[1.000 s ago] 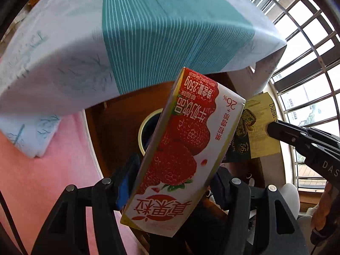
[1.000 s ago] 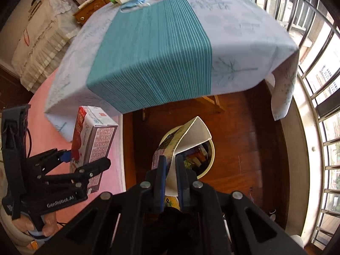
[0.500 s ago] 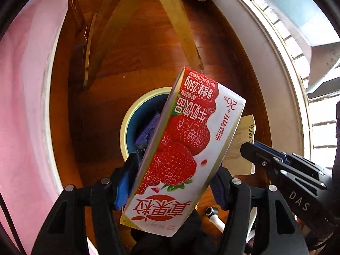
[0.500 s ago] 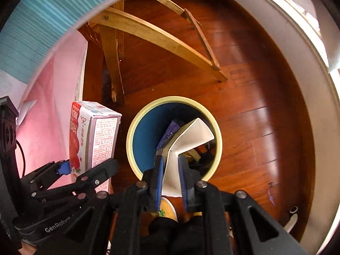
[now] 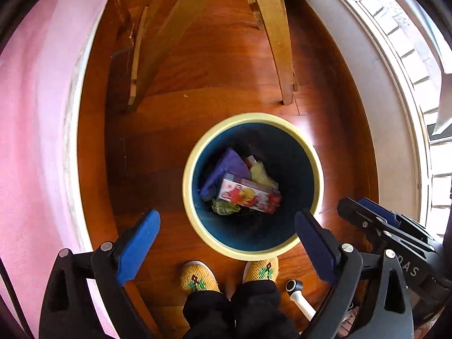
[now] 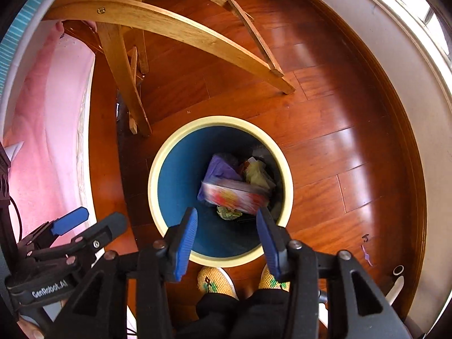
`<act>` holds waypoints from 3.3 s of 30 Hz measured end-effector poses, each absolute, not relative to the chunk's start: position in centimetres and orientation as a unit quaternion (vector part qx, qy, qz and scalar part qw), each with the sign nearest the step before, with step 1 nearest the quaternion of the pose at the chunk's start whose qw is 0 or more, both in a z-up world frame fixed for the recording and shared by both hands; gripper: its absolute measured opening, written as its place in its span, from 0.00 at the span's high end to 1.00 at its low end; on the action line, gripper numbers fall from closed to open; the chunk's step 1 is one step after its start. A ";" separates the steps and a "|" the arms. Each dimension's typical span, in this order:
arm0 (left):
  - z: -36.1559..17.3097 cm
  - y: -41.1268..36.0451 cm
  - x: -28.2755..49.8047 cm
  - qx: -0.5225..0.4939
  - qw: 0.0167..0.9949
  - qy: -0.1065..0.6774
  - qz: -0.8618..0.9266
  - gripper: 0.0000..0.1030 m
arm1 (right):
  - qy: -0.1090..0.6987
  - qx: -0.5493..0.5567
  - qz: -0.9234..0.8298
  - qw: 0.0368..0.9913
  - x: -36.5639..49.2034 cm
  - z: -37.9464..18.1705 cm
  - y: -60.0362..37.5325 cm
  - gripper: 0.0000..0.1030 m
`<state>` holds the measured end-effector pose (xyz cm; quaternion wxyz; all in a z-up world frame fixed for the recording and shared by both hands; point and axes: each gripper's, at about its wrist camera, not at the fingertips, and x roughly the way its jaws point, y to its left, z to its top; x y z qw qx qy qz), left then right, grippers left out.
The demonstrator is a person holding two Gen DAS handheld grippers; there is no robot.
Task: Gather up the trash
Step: 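Raise both open tools from the bin back over the table, then grasp the blue face mask with the left tool while the right grasps the red paper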
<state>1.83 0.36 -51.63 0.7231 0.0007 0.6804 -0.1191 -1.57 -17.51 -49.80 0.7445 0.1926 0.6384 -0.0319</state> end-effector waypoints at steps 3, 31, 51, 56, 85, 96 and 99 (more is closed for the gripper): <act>-50.3 1.0 2.0 -0.005 0.730 0.674 -0.112 0.08 | 0.634 0.193 -0.032 0.748 -1.7 -48.6 -17.6 0.57; -15.9 5.6 1.0 -0.039 0.836 0.540 -0.089 0.08 | 0.548 0.145 0.036 0.823 -1.9 -18.9 -15.8 0.57; 1.4 6.0 5.7 0.004 0.898 0.420 -0.133 0.08 | 0.411 0.128 0.016 0.902 1.9 -0.4 -14.2 0.57; 2.8 5.2 7.6 0.009 0.903 0.407 -0.137 0.08 | 0.395 0.129 0.017 0.909 3.7 1.0 -14.6 0.57; -12.9 -3.7 35.1 -0.027 0.857 0.515 -0.004 0.08 | 0.543 0.303 0.097 0.777 35.3 -19.5 -26.3 0.57; -16.2 -3.6 39.1 -0.054 0.842 0.537 0.016 0.08 | 0.543 0.335 0.079 0.766 40.1 -21.4 -26.8 0.57; -17.3 -3.7 40.5 -0.067 0.834 0.548 0.022 0.08 | 0.539 0.333 0.073 0.770 41.0 -21.4 -26.8 0.57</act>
